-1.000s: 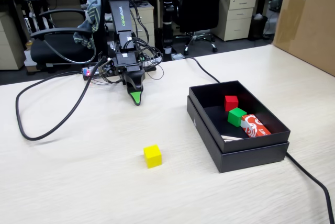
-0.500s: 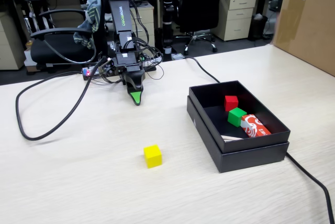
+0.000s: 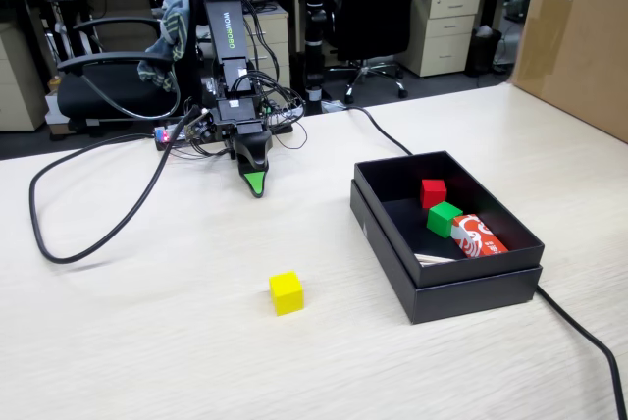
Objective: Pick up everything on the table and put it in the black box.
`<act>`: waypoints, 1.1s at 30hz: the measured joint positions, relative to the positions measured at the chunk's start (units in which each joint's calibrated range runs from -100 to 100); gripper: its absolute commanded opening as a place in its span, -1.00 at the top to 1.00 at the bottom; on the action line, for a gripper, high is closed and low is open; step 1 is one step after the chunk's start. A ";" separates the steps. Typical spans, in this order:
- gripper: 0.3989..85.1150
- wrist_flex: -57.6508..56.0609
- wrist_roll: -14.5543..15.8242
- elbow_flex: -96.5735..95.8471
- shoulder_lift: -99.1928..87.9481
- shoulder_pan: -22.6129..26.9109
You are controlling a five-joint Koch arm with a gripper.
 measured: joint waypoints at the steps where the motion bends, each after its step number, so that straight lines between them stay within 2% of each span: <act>1: -0.14 0.00 -0.05 0.00 0.00 0.00; 33: -0.14 -0.46 0.05 0.27 0.00 -0.05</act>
